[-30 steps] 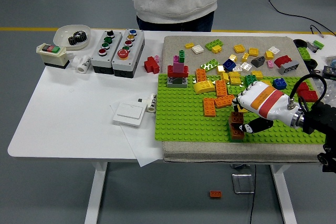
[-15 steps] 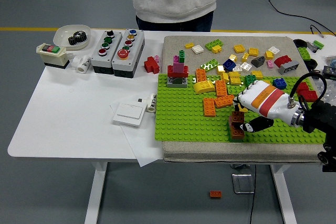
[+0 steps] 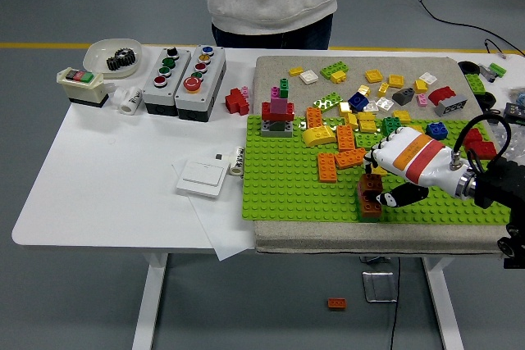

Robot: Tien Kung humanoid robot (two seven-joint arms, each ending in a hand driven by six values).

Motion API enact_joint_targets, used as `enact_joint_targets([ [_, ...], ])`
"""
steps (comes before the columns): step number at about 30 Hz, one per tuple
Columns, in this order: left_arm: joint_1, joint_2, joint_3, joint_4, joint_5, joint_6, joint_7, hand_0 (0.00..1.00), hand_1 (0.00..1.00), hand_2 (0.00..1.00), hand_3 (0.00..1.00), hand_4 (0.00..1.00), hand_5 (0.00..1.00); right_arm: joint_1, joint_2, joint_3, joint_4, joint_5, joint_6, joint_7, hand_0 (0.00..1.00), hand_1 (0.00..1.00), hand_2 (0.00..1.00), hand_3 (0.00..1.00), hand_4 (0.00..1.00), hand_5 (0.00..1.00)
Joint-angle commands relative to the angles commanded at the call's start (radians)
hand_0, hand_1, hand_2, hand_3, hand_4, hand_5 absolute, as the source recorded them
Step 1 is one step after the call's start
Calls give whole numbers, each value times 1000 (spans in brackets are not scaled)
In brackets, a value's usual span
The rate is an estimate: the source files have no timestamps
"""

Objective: Pick up the brick,pile it on top of brick,press brick,pick up the brick,pile it on top of brick,press brick

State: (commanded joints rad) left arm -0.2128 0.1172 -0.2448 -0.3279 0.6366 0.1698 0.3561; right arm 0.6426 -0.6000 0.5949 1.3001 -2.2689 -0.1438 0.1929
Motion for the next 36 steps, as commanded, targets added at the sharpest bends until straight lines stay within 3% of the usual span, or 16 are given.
enact_joint_targets([
  [12,-2,1,1,0,0,0,0,860,816,818,619,716,679,-1,-2,7,7,0,-3,-1,434,523,611,568,822,484],
  [13,-2,1,1,0,-1,1,0,859,815,817,619,715,679,-1,-2,7,7,0,-3,-1,439,553,673,620,847,488],
  [20,-2,1,2,0,-3,1,-1,859,815,817,621,715,679,-4,-5,13,12,0,3,-5,440,566,693,659,864,492],
  [24,-1,0,3,0,-5,2,-2,859,815,817,621,715,679,-19,-14,33,38,0,14,-10,440,566,693,659,864,492],
  [25,-1,0,4,0,-5,3,-2,859,814,817,620,715,679,-27,-19,47,52,0,20,-14,460,589,730,811,901,501],
  [32,2,0,0,1,1,2,-1,859,814,817,620,716,680,-80,-41,125,125,0,21,-30,490,600,740,831,918,504],
  [36,6,0,-4,2,9,0,2,859,814,817,620,716,680,-130,-47,176,177,0,-3,-43,490,600,740,831,918,504],
])
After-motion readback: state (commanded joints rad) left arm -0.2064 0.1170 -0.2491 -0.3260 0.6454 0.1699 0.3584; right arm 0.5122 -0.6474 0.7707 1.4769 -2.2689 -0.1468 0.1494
